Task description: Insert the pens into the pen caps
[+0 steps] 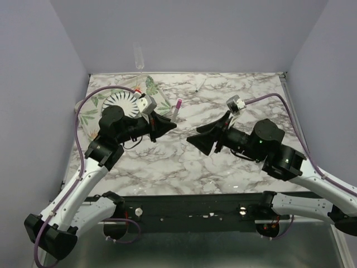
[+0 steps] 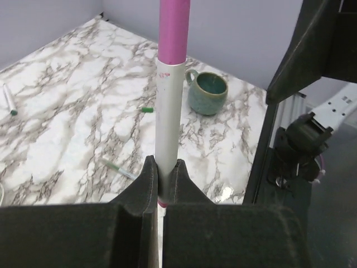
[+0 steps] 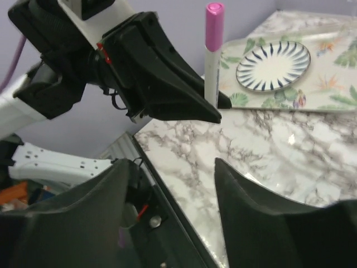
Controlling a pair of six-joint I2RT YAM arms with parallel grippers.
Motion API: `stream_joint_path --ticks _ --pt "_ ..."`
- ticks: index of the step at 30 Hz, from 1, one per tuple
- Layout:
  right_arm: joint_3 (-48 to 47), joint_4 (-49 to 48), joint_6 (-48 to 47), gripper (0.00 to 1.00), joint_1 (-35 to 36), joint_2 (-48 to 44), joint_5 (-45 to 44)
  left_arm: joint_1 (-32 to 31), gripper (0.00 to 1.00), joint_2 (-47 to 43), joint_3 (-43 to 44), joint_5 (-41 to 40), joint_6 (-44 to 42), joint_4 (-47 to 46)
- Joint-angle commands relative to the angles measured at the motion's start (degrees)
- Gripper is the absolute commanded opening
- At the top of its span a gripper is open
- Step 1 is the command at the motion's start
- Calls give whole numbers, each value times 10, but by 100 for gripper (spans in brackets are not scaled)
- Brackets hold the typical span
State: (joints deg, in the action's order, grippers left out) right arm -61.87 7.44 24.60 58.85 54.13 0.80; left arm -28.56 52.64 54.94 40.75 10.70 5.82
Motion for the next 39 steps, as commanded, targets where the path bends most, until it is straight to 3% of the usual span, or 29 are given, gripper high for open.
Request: stream_joint_path --ticks 1,3,9,16,20,29,35,39 --pt "-30 107 41 77 6 -48 -118 5 0 -3 -43 -114 70 -67" --pt "-20 126 53 83 6 -63 -146 5 0 10 -50 -148 83 -59" --pt "39 159 91 84 5 -115 -210 3 0 121 -59 -245 220 -61" --pt "65 189 101 85 6 -136 -243 -24 0 291 -51 -232 314 -56" --pt "65 219 106 85 5 -140 -256 -62 0 324 -54 -285 351 -56" --pt "82 223 97 85 5 -160 -267 -87 2 395 -65 -324 433 -2" --pt "84 228 99 85 5 -161 -262 -88 5 432 -38 -325 426 17" --pt "81 238 99 85 6 -159 -263 -96 17 437 -16 -335 421 64"
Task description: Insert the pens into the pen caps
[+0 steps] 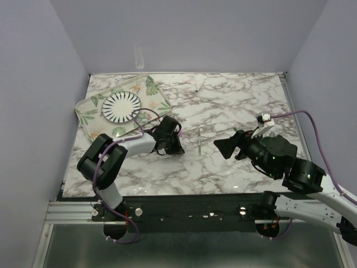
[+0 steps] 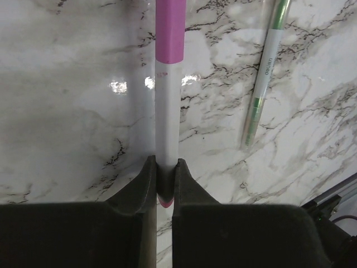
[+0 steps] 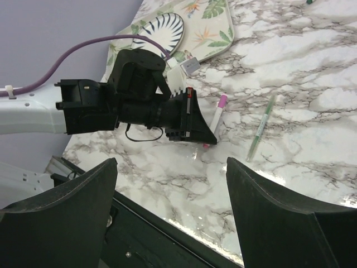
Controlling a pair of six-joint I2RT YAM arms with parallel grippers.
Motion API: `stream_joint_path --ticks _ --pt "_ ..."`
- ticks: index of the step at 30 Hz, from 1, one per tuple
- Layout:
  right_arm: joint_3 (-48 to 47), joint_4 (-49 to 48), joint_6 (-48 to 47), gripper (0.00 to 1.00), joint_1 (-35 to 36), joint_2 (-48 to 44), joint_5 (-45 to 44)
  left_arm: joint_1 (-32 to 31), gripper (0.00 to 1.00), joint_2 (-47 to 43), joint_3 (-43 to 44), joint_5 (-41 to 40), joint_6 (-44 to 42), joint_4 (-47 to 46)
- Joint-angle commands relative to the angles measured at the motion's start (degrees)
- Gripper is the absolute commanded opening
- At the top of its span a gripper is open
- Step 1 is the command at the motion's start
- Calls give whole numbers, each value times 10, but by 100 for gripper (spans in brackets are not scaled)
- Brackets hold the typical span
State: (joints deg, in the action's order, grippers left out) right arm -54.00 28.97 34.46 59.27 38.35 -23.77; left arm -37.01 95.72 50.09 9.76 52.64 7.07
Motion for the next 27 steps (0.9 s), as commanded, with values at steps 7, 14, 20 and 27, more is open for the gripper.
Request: stream_joint_path --ticks 7,14,20,27 --pt "8 21 5 85 1 1 -18 -12 44 -41 43 -43 -11 115" --pt "20 -7 18 84 1 21 -57 -12 77 -127 65 -66 -38 154" --pt "-32 -30 42 81 -60 171 -113 -10 99 -198 75 -175 -93 189" --pt "-154 -61 62 79 -175 402 -73 -8 99 -308 38 -243 -170 196"
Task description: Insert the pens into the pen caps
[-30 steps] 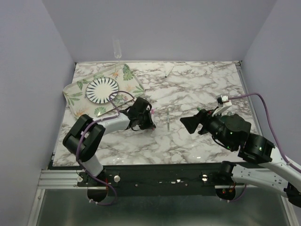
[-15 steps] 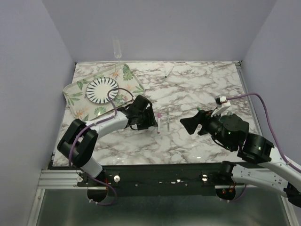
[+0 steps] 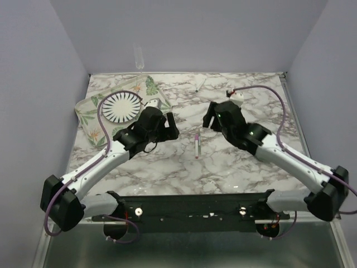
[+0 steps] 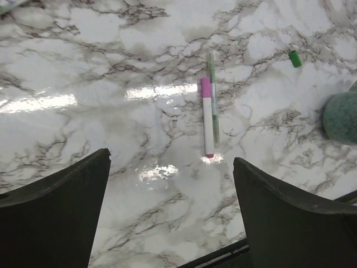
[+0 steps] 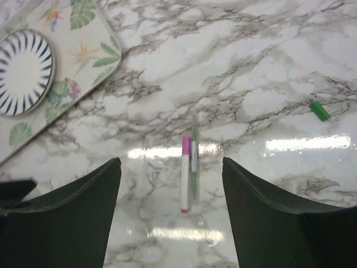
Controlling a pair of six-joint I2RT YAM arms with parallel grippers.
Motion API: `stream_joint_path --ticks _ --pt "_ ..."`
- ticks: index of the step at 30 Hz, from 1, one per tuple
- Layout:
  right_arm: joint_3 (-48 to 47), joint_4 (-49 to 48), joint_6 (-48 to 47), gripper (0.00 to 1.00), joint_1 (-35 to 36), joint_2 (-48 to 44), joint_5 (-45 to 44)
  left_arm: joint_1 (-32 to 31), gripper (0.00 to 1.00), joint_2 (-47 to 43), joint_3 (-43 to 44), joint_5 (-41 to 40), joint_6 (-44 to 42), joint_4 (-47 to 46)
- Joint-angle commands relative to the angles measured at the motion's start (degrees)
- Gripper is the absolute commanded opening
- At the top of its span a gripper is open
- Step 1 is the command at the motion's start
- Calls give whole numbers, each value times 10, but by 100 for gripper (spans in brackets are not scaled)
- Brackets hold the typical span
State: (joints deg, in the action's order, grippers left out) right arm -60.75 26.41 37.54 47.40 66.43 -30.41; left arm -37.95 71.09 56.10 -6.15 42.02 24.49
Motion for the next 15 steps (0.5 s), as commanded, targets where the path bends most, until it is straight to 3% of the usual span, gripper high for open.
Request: stream_joint_path --ticks 1,5,9,12,15 --pt "-107 -30 50 78 -73 157 -9 2 99 -73 -27 -94 -80 22" --pt "-279 17 69 75 -95 362 -23 4 99 -109 -56 -101 -106 7" --pt "-444 84 112 71 -121 510 -26 3 99 -138 -67 -99 -117 9" --pt "-531 106 148 65 -146 597 -12 3 99 -165 -77 -99 -127 6" --pt "-561 85 172 63 -169 634 7 3 99 -195 -85 -100 -131 5"
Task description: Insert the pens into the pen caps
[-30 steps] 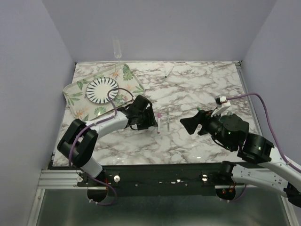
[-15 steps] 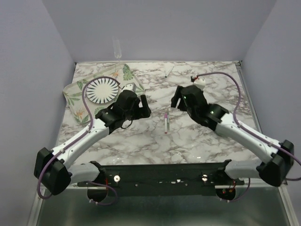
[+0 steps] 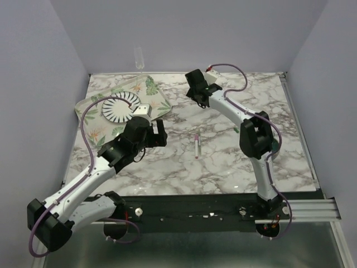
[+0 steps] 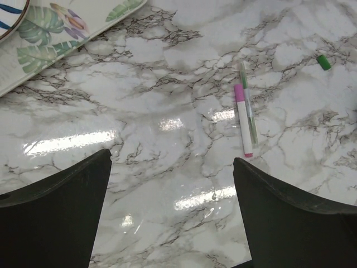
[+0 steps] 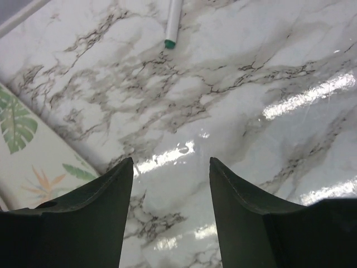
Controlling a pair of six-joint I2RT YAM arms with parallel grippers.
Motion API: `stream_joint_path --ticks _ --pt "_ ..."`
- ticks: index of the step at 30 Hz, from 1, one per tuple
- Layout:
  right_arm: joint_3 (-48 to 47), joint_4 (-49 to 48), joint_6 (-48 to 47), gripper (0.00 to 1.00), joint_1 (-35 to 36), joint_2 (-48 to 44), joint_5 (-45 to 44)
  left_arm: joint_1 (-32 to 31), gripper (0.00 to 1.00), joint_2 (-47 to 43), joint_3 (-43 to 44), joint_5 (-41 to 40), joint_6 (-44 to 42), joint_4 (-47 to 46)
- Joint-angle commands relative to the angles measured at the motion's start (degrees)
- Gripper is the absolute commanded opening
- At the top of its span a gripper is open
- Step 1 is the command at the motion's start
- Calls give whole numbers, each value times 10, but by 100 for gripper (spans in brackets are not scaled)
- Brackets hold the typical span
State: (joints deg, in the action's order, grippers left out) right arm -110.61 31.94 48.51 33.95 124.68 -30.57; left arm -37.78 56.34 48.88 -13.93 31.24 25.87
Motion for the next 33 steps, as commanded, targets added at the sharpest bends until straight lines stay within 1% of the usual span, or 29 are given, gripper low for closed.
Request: stream_joint_path --ticks 1,2,4,6,7,8,10,11,12,14,15,18,19,21,23,25,26,27,28,29,31,32,33 --pt "-55 9 45 62 -42 57 36 2 99 -54 -19 -16 -27 -22" --pt "-49 -32 27 61 -44 54 52 2 99 -61 -27 -13 -35 -30" --pt "-32 -64 -31 61 -46 30 83 2 99 -69 -27 -10 -65 -52" --pt "6 -106 -66 61 -46 5 89 2 99 -52 1 -20 -80 -60" --pt "16 -115 -82 61 -48 -7 74 2 99 -41 13 -24 -89 -72" --pt "24 -127 -85 61 -49 -15 60 2 99 -27 45 -25 -107 -76" --pt "17 -124 -69 61 -55 -7 27 3 97 23 88 -27 -120 -68" --pt "9 -121 -60 61 -57 2 19 3 97 39 126 -27 -123 -64" --pt "-11 -115 -49 61 -57 30 10 3 96 63 142 -24 -123 -60" --pt "-50 -75 -10 61 -58 64 -2 3 96 76 162 -18 -123 -60" --pt "-78 -69 2 61 -59 91 1 3 96 83 162 -15 -123 -64" --pt "-87 -108 10 59 -67 118 31 3 97 86 153 -27 -122 -88" --pt "-111 -103 21 58 -77 138 51 3 97 88 149 -30 -123 -97" --pt "-135 -120 26 57 -86 156 60 3 97 88 141 -31 -129 -104" --pt "-201 -100 40 55 -105 193 100 3 97 87 133 -34 -145 -121" --pt "-236 -79 54 54 -120 208 130 7 97 91 128 -36 -168 -151" --pt "-212 -121 42 55 -124 195 190 10 97 97 128 -37 -174 -164" --pt "-175 -164 24 56 -127 180 227 17 96 111 131 -36 -181 -178" --pt "-138 -209 -24 58 -129 155 259 22 96 123 134 -33 -187 -204" --pt "-73 -271 -47 58 -128 112 294 28 96 136 141 -27 -196 -215" --pt "-41 -271 -88 59 -129 66 303 51 95 192 186 4 -203 -217" --pt "-25 -242 -101 59 -129 44 294 59 95 214 231 14 -210 -211" --pt "12 -226 -111 59 -129 -17 285 66 94 259 256 39 -212 -203"
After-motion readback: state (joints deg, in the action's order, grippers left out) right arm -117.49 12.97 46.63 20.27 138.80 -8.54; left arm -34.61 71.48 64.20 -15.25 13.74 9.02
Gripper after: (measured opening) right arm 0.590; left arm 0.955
